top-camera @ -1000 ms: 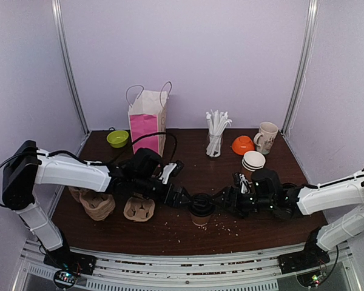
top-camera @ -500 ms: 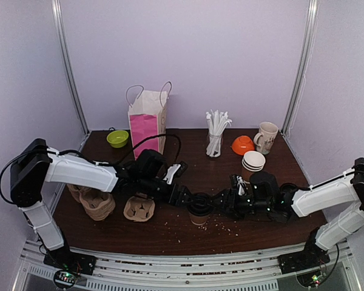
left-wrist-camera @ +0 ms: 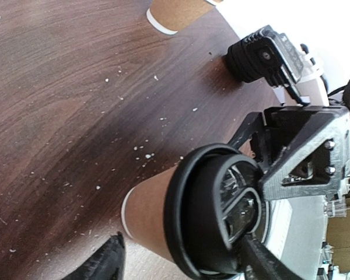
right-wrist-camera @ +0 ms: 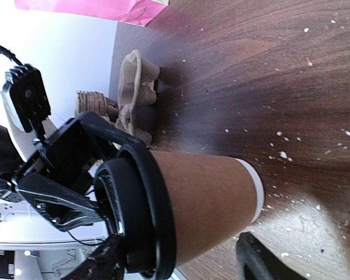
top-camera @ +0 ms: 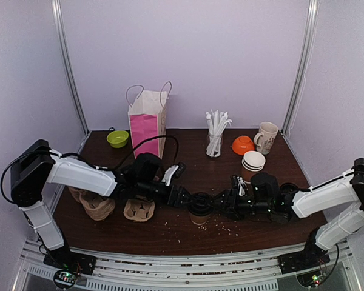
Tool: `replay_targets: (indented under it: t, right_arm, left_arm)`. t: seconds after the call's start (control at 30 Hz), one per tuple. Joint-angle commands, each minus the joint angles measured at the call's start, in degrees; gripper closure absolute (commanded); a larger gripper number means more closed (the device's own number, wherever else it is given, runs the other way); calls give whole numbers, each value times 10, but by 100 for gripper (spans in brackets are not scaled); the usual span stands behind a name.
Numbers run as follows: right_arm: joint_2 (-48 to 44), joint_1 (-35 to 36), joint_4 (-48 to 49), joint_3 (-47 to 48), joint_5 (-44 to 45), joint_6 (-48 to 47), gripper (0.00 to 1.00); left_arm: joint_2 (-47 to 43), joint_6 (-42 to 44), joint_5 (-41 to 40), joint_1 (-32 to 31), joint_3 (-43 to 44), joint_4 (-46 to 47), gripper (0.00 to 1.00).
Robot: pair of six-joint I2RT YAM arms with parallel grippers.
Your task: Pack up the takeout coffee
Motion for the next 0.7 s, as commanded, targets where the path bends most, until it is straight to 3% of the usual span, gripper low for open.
replay_targets:
  t: [0.0,0.13,0.3,0.5,0.67]
  right_arm:
    - [-28,-3,-134,21,22,-38,29]
    - [-58,-4,-174,49,28,-59,19]
    - [-92,-4,-256,87,47,-100,14]
    - [-91,-2,-496,231,111,-244,15]
    - [-50,7,-664,376,174,-391,17]
  left_arm:
    - [-9,27,-19,4,17,-83,23]
    - [-17,35,-11,4,43,-92,13]
    - [-39,40,-14,4,57,-99,4]
    - [-83,58,-37,4,75,-134,2]
    - [-159,162,-182,5,103,-219,2]
